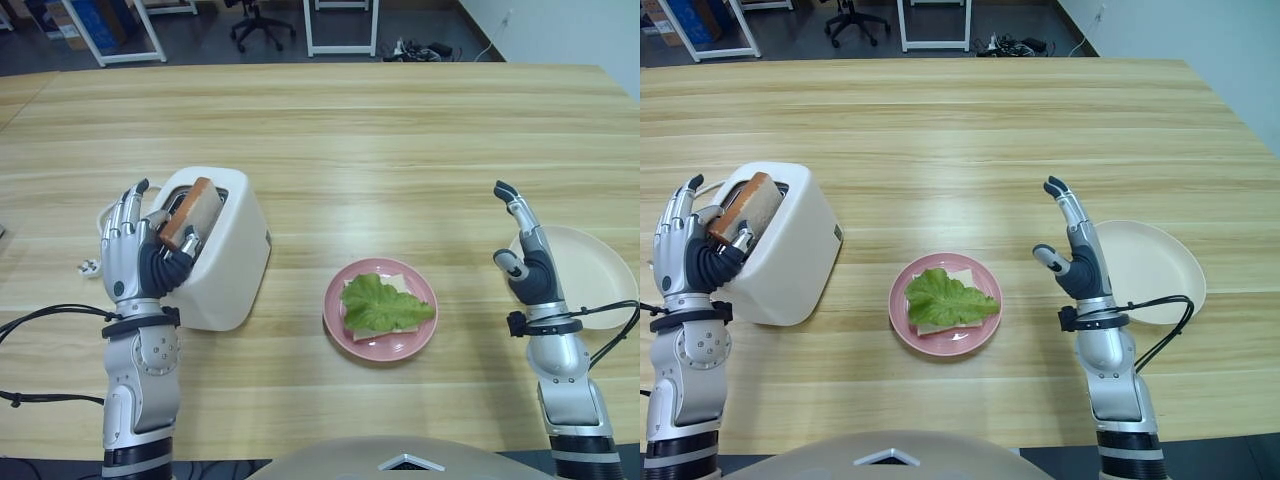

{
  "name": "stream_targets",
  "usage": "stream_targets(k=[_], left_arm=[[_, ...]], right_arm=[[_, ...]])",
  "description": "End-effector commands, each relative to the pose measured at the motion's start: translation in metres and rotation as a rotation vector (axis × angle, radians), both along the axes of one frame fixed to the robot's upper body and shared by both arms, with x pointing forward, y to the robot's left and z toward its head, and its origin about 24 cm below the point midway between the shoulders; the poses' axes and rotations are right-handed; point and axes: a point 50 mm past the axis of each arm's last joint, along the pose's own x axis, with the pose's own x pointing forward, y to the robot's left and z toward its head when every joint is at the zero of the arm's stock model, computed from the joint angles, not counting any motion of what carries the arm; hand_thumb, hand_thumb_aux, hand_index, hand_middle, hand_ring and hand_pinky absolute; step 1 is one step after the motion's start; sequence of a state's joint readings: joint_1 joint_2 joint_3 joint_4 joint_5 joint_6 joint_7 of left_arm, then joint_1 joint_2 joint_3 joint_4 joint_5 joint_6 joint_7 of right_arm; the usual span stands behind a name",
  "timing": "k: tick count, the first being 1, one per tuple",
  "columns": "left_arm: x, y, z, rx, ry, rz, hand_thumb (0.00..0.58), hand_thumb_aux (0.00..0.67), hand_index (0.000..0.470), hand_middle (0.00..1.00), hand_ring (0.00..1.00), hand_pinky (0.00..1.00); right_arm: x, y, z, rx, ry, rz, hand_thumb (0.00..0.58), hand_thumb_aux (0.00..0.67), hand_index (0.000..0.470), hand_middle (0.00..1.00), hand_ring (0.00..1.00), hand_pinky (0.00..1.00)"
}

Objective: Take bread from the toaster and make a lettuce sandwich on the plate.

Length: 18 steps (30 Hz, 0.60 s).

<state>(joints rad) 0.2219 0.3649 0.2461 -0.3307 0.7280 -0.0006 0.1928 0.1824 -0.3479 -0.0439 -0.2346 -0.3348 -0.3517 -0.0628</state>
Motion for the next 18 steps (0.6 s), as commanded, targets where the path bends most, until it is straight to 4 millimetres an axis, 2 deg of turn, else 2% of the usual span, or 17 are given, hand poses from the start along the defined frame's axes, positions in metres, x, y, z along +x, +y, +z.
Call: stream_targets(k=[1, 3, 8, 13, 16, 18], left_arm=[[-0.001, -0.011, 0.007, -0.028, -0.108, -0.064, 0.580, 0.670, 0.470, 1.00, 1.00, 1.00], [-0.003, -0.015, 0.017, -0.022, -0.200, -0.082, 0.580, 0.670, 0.470, 1.00, 1.00, 1.00], [-0.013, -0.018, 0.058, 0.012, -0.496, -0.077, 0.580, 0.670, 0.470, 1.00, 1.00, 1.00], [-0.021, -0.022, 0.091, 0.050, -0.701, -0.123, 0.580, 0.670, 0.470, 1.00, 1.00, 1.00], [-0.025, -0.039, 0.104, -0.063, -0.756, -0.240, 0.580, 0.670, 0.470, 1.00, 1.00, 1.00], [-0.024, -0.054, 0.109, -0.182, -0.679, -0.378, 0.580, 0.670, 0.470, 1.00, 1.00, 1.00]], right_arm=[[0.001, -0.001, -0.001, -0.013, 0.004, -0.007, 0.000, 0.000, 0.000, 0.00, 0.00, 0.00], [0.001, -0.001, -0.002, -0.016, 0.005, -0.009, 0.000, 0.000, 0.000, 0.00, 0.00, 0.00], [0.001, -0.001, -0.004, -0.017, 0.010, -0.010, 0.000, 0.000, 0.000, 0.00, 0.00, 0.00], [0.000, -0.004, -0.003, -0.013, 0.013, -0.017, 0.000, 0.000, 0.000, 0.00, 0.00, 0.00], [0.000, -0.007, -0.003, 0.002, 0.013, -0.035, 0.000, 0.000, 0.000, 0.00, 0.00, 0.00], [0.000, -0.010, -0.003, 0.011, 0.014, -0.043, 0.000, 0.000, 0.000, 0.00, 0.00, 0.00]])
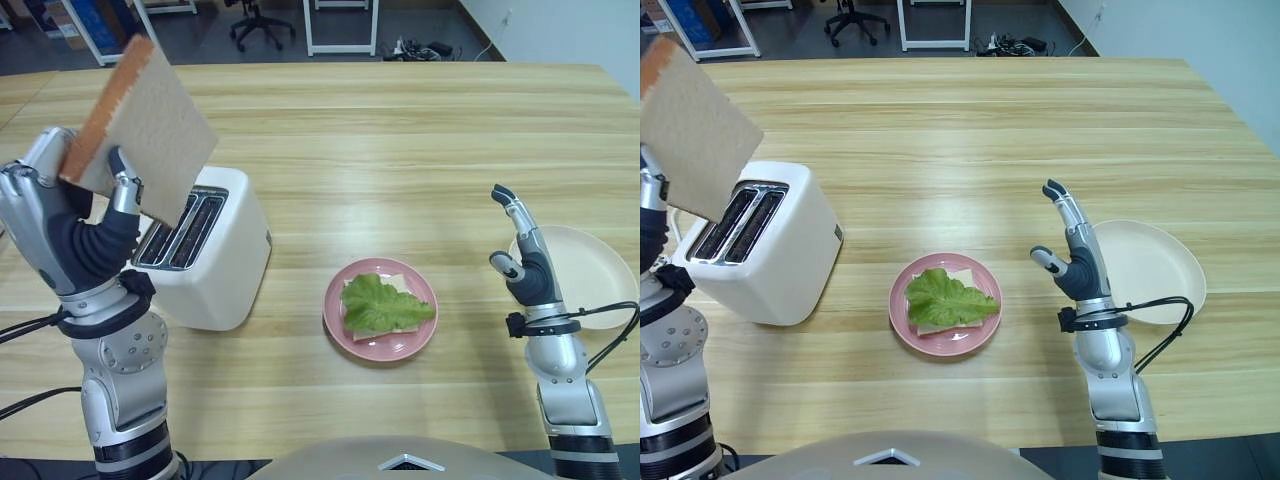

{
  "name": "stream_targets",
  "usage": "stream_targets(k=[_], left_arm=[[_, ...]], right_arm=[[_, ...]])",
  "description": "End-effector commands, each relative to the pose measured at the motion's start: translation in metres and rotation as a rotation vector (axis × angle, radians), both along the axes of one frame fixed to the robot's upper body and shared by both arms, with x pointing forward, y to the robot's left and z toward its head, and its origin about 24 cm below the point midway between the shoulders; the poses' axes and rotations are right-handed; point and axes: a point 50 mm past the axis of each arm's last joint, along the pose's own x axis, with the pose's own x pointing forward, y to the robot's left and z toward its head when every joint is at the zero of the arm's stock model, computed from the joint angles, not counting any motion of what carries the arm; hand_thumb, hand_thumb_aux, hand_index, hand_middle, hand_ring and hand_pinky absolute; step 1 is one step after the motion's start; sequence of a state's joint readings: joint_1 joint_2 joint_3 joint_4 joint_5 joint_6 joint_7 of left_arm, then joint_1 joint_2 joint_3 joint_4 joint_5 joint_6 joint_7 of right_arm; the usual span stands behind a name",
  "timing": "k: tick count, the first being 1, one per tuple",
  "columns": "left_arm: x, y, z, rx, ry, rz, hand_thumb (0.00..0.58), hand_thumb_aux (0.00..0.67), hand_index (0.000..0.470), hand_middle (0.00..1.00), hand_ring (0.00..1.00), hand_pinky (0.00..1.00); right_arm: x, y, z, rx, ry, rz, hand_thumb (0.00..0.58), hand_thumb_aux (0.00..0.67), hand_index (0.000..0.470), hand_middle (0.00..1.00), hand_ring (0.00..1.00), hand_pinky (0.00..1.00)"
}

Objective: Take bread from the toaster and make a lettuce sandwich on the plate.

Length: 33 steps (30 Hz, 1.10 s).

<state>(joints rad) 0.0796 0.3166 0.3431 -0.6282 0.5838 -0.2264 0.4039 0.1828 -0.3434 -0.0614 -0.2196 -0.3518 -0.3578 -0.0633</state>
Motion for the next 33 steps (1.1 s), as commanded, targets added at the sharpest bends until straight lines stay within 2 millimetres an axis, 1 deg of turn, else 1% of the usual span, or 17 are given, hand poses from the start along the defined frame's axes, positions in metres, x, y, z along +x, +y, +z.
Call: stream_targets(k=[1, 4, 6, 8, 11, 13, 15, 17, 21, 23, 27, 33], left_arm=[[0.000, -0.028, 0.009, -0.089, 0.128, -0.306, 0.580, 0.670, 0.470, 1.00, 1.00, 1.00], [0.003, -0.046, 0.001, -0.195, 0.317, -0.587, 0.580, 0.670, 0.470, 1.00, 1.00, 1.00], [0.008, -0.055, -0.010, -0.247, 0.434, -0.678, 0.580, 0.670, 0.470, 1.00, 1.00, 1.00], [0.012, -0.068, -0.030, -0.301, 0.587, -0.759, 0.580, 0.670, 0.470, 1.00, 1.00, 1.00], [0.017, -0.090, -0.063, -0.332, 0.811, -0.883, 0.580, 0.670, 0.470, 1.00, 1.00, 1.00], [0.027, -0.101, -0.087, -0.336, 0.942, -0.933, 0.580, 0.670, 0.470, 1.00, 1.00, 1.00], [0.038, -0.106, -0.105, -0.325, 1.029, -0.961, 0.580, 0.670, 0.470, 1.00, 1.00, 1.00], [0.050, -0.109, -0.117, -0.339, 1.085, -1.010, 0.580, 0.670, 0.470, 1.00, 1.00, 1.00], [0.077, -0.113, -0.133, -0.290, 1.190, -1.058, 0.580, 0.670, 0.470, 1.00, 1.00, 1.00], [0.085, -0.115, -0.140, -0.272, 1.230, -1.062, 0.580, 0.670, 0.470, 1.00, 1.00, 1.00], [0.088, -0.118, -0.152, -0.281, 1.277, -1.075, 0.580, 0.670, 0.470, 1.00, 1.00, 1.00], [0.084, -0.127, -0.170, -0.321, 1.343, -1.064, 0.580, 0.670, 0.470, 1.00, 1.00, 1.00]], right_arm=[[0.000, -0.007, -0.001, 0.037, 0.011, -0.029, 0.000, 0.000, 0.000, 0.00, 0.00, 0.00], [0.001, -0.015, 0.000, 0.062, 0.009, -0.055, 0.000, 0.000, 0.000, 0.00, 0.00, 0.00], [0.002, -0.020, 0.002, 0.075, 0.003, -0.075, 0.000, 0.000, 0.000, 0.00, 0.00, 0.00], [0.004, -0.025, 0.004, 0.096, -0.002, -0.090, 0.000, 0.000, 0.000, 0.00, 0.00, 0.00], [0.004, -0.032, 0.006, 0.113, -0.005, -0.107, 0.000, 0.000, 0.000, 0.00, 0.00, 0.00], [0.003, -0.034, 0.005, 0.120, -0.002, -0.116, 0.000, 0.000, 0.000, 0.00, 0.00, 0.00], [0.003, -0.033, 0.002, 0.123, 0.004, -0.115, 0.000, 0.000, 0.000, 0.00, 0.00, 0.00], [0.004, -0.031, -0.001, 0.124, 0.015, -0.109, 0.000, 0.000, 0.000, 0.00, 0.00, 0.00], [0.007, -0.027, -0.009, 0.099, 0.049, -0.087, 0.000, 0.000, 0.000, 0.00, 0.00, 0.00], [0.008, -0.027, -0.012, 0.090, 0.058, -0.086, 0.000, 0.000, 0.000, 0.00, 0.00, 0.00], [0.008, -0.026, -0.016, 0.075, 0.072, -0.081, 0.000, 0.000, 0.000, 0.00, 0.00, 0.00], [0.009, -0.024, -0.022, 0.052, 0.087, -0.080, 0.000, 0.000, 0.000, 0.00, 0.00, 0.00]])
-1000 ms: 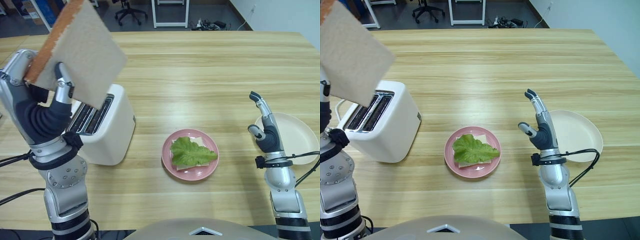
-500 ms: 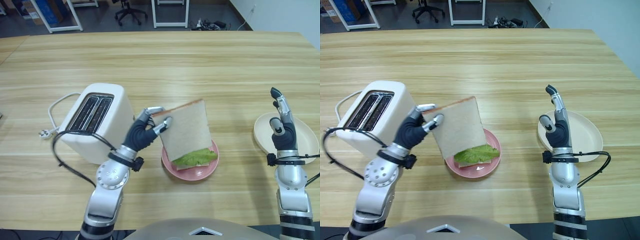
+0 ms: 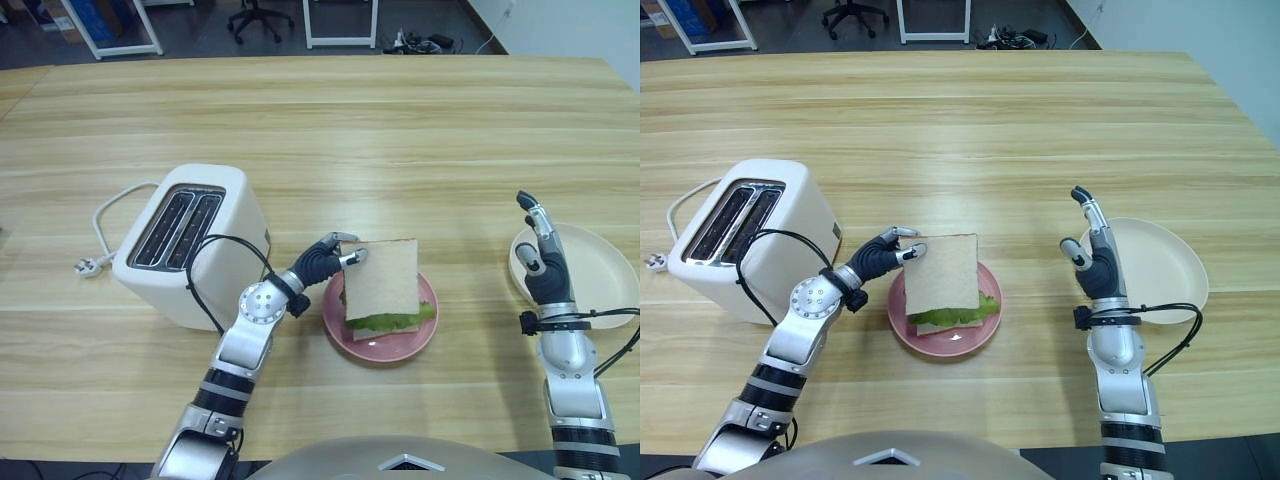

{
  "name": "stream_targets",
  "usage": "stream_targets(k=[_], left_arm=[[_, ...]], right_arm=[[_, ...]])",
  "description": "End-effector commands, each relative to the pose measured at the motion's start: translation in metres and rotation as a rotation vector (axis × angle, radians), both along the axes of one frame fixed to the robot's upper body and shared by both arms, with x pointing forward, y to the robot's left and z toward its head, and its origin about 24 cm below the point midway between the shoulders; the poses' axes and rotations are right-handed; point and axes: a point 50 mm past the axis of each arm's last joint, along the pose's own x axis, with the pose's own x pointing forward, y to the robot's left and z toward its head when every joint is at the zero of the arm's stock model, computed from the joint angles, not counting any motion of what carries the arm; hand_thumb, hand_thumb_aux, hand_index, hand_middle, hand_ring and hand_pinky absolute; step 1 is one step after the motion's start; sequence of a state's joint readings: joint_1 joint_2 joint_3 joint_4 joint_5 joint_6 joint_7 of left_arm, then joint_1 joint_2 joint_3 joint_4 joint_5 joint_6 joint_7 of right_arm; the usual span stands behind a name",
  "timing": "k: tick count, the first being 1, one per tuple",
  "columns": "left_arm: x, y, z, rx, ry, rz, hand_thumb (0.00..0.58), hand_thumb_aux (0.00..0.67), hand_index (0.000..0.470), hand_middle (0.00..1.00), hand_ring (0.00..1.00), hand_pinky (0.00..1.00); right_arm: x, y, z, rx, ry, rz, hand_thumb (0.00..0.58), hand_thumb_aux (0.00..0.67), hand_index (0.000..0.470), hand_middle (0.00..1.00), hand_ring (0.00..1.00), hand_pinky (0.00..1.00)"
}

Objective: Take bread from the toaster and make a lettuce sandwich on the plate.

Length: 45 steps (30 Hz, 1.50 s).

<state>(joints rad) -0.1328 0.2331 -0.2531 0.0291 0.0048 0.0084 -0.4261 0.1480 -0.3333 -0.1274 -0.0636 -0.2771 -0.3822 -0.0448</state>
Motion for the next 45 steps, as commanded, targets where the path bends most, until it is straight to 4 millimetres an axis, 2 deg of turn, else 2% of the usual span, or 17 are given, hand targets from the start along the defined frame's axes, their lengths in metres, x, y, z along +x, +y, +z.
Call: stream_targets(k=[1, 8, 12, 15, 18, 20, 26, 31, 32, 33, 36, 40, 43, 45], left_arm=[[-0.004, -0.006, -0.014, 0.017, 0.057, 0.002, 0.580, 0.670, 0.470, 1.00, 1.00, 1.00], [-0.004, -0.008, -0.033, 0.127, 0.053, 0.035, 0.580, 0.670, 0.470, 1.00, 1.00, 1.00], [-0.003, -0.002, -0.039, 0.195, 0.044, 0.050, 0.580, 0.670, 0.470, 1.00, 1.00, 1.00], [-0.003, 0.001, -0.042, 0.223, 0.042, 0.052, 0.580, 0.670, 0.470, 1.00, 1.00, 1.00], [-0.004, 0.002, -0.044, 0.235, 0.041, 0.054, 0.580, 0.670, 0.470, 1.00, 1.00, 1.00], [-0.004, 0.002, -0.044, 0.231, 0.042, 0.056, 0.580, 0.670, 0.470, 1.00, 1.00, 1.00], [-0.005, 0.003, -0.044, 0.231, 0.038, 0.063, 0.580, 0.670, 0.470, 1.00, 1.00, 1.00], [-0.005, 0.005, -0.043, 0.282, 0.006, 0.074, 0.580, 0.670, 0.470, 1.00, 1.00, 1.00], [-0.006, 0.005, -0.043, 0.335, -0.032, 0.083, 0.268, 0.179, 0.125, 0.00, 0.00, 0.00], [-0.005, 0.005, -0.042, 0.393, -0.081, 0.103, 0.000, 0.000, 0.000, 0.00, 0.00, 0.00], [-0.002, 0.006, -0.029, 0.580, -0.320, 0.173, 0.000, 0.000, 0.000, 0.00, 0.00, 0.00], [0.002, 0.012, 0.008, 0.797, -0.756, 0.327, 0.000, 0.000, 0.000, 0.00, 0.00, 0.00], [-0.001, 0.016, 0.035, 0.879, -1.112, 0.447, 0.000, 0.000, 0.000, 0.00, 0.00, 0.00], [-0.005, 0.016, 0.045, 0.875, -1.258, 0.496, 0.000, 0.000, 0.000, 0.00, 0.00, 0.00]], right_arm=[[0.002, 0.000, -0.004, -0.029, 0.014, 0.000, 0.000, 0.000, 0.000, 0.00, 0.00, 0.00], [0.001, 0.010, -0.008, -0.108, 0.014, 0.054, 0.000, 0.000, 0.000, 0.00, 0.00, 0.00], [-0.008, 0.032, -0.011, -0.313, -0.026, 0.203, 0.000, 0.000, 0.000, 0.00, 0.00, 0.00], [-0.022, 0.057, -0.017, -0.538, -0.078, 0.393, 0.000, 0.000, 0.000, 0.00, 0.00, 0.00], [-0.035, 0.074, -0.031, -0.735, -0.104, 0.536, 0.000, 0.000, 0.000, 0.00, 0.00, 0.00], [-0.037, 0.080, -0.047, -0.820, -0.086, 0.598, 0.000, 0.000, 0.000, 0.00, 0.00, 0.00], [-0.034, 0.078, -0.088, -0.989, 0.008, 0.669, 0.000, 0.000, 0.000, 0.00, 0.00, 0.00], [-0.040, 0.081, -0.103, -1.073, 0.061, 0.742, 0.000, 0.000, 0.000, 0.00, 0.00, 0.00], [-0.041, 0.082, -0.105, -1.084, 0.074, 0.754, 0.000, 0.000, 0.000, 0.00, 0.00, 0.00], [-0.042, 0.082, -0.107, -1.091, 0.085, 0.762, 0.000, 0.000, 0.000, 0.00, 0.00, 0.00], [-0.045, 0.082, -0.111, -1.102, 0.113, 0.779, 0.000, 0.000, 0.000, 0.00, 0.00, 0.00], [-0.049, 0.084, -0.117, -1.102, 0.152, 0.806, 0.000, 0.000, 0.000, 0.00, 0.00, 0.00], [-0.050, 0.087, -0.117, -1.085, 0.154, 0.808, 0.000, 0.000, 0.000, 0.00, 0.00, 0.00], [-0.049, 0.088, -0.117, -1.081, 0.150, 0.806, 0.000, 0.000, 0.000, 0.00, 0.00, 0.00]])
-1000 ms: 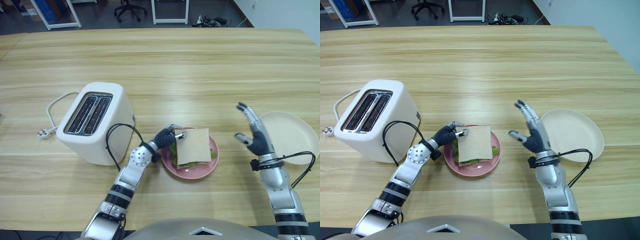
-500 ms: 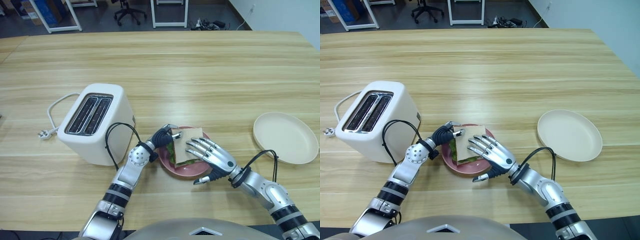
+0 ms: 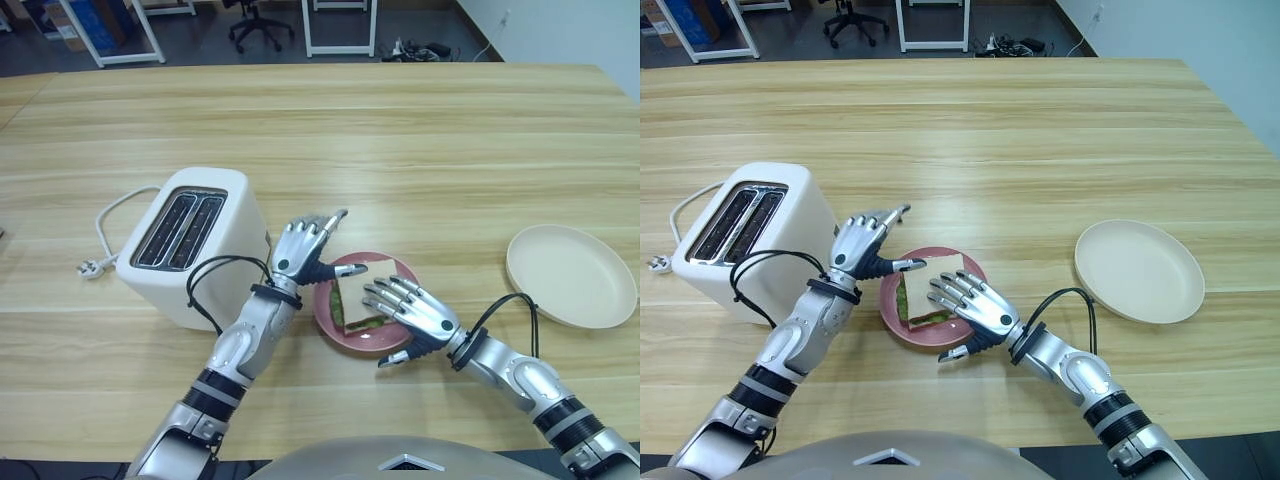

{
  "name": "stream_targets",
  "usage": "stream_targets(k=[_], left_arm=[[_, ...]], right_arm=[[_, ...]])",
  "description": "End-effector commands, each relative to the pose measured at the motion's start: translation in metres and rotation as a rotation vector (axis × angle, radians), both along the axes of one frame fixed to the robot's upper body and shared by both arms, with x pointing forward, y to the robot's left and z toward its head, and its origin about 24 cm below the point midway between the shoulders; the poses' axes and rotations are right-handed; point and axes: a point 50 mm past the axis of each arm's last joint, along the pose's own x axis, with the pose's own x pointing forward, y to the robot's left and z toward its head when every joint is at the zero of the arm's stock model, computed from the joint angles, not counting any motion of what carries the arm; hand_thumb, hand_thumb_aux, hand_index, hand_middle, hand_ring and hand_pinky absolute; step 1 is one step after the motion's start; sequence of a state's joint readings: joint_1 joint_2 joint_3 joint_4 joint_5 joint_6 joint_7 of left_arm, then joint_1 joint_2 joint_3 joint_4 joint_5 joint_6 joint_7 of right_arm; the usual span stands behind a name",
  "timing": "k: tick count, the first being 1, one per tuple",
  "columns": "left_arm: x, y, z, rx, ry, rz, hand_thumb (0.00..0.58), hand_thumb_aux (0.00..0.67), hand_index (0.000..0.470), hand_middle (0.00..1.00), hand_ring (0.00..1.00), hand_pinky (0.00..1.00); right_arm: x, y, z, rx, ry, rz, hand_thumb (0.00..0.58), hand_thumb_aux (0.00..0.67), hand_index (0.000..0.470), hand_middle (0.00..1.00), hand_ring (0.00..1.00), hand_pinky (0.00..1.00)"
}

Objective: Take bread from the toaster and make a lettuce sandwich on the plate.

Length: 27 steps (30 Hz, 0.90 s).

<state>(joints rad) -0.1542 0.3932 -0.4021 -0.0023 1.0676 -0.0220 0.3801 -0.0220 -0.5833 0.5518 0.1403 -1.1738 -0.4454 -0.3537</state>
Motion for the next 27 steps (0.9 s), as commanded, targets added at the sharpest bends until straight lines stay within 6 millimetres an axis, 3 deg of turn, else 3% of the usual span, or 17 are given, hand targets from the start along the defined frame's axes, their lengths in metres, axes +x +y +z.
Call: stream_targets(k=[1, 5, 8, 13, 17, 20, 22, 23, 24, 25, 26, 27], left_arm=[[-0.005, 0.001, 0.023, 0.080, -0.309, -0.015, 0.000, 0.000, 0.000, 0.00, 0.00, 0.00], [-0.011, 0.005, 0.022, 0.025, -0.320, -0.007, 0.000, 0.000, 0.000, 0.00, 0.00, 0.00], [-0.017, 0.007, 0.015, -0.130, -0.232, -0.009, 0.000, 0.000, 0.000, 0.00, 0.00, 0.00], [-0.026, 0.017, 0.002, -0.444, -0.073, 0.022, 0.000, 0.000, 0.000, 0.00, 0.00, 0.00], [-0.035, 0.028, 0.005, -0.603, -0.054, 0.003, 0.000, 0.000, 0.000, 0.00, 0.00, 0.00], [-0.046, 0.035, 0.025, -0.736, -0.093, -0.075, 0.000, 0.000, 0.000, 0.00, 0.00, 0.00], [-0.054, 0.039, 0.033, -0.769, 0.020, -0.181, 0.000, 0.000, 0.000, 0.00, 0.00, 0.00], [-0.062, 0.041, 0.035, -0.744, 0.129, -0.269, 0.036, 0.021, 0.015, 0.01, 0.01, 0.01], [-0.070, 0.045, 0.035, -0.717, 0.244, -0.327, 0.576, 0.612, 0.429, 1.00, 1.00, 1.00], [-0.079, 0.050, 0.034, -0.662, 0.358, -0.367, 0.580, 0.670, 0.470, 1.00, 1.00, 1.00], [-0.090, 0.057, 0.031, -0.611, 0.498, -0.389, 0.580, 0.670, 0.470, 1.00, 1.00, 1.00], [-0.100, 0.064, 0.026, -0.548, 0.631, -0.401, 0.580, 0.670, 0.470, 1.00, 1.00, 1.00]], right_arm=[[-0.028, -0.012, -0.039, -0.205, 0.214, 0.032, 0.000, 0.000, 0.000, 0.00, 0.00, 0.00], [-0.026, -0.013, -0.037, -0.195, 0.202, 0.020, 0.000, 0.000, 0.000, 0.00, 0.00, 0.00], [-0.015, -0.014, -0.019, -0.067, 0.098, -0.019, 0.000, 0.000, 0.000, 0.00, 0.00, 0.00], [0.008, -0.014, 0.060, 0.449, -0.323, -0.103, 0.000, 0.000, 0.000, 0.00, 0.00, 0.00], [0.001, -0.028, 0.116, 0.807, -0.513, -0.131, 0.000, 0.000, 0.000, 0.00, 0.00, 0.00], [-0.012, -0.040, 0.142, 0.924, -0.506, -0.138, 0.000, 0.000, 0.000, 0.00, 0.00, 0.00], [-0.016, -0.049, 0.142, 0.868, -0.396, -0.167, 0.000, 0.000, 0.000, 0.00, 0.00, 0.00], [-0.019, -0.054, 0.134, 0.793, -0.268, -0.172, 0.000, 0.000, 0.000, 0.00, 0.00, 0.00], [-0.024, -0.060, 0.124, 0.696, -0.118, -0.170, 0.000, 0.000, 0.000, 0.00, 0.00, 0.00], [-0.031, -0.066, 0.113, 0.608, 0.034, -0.168, 0.548, 0.512, 0.359, 1.00, 1.00, 1.00], [-0.042, -0.074, 0.104, 0.539, 0.195, -0.173, 0.580, 0.670, 0.470, 1.00, 1.00, 1.00], [-0.052, -0.080, 0.097, 0.482, 0.315, -0.175, 0.580, 0.670, 0.470, 1.00, 1.00, 1.00]])
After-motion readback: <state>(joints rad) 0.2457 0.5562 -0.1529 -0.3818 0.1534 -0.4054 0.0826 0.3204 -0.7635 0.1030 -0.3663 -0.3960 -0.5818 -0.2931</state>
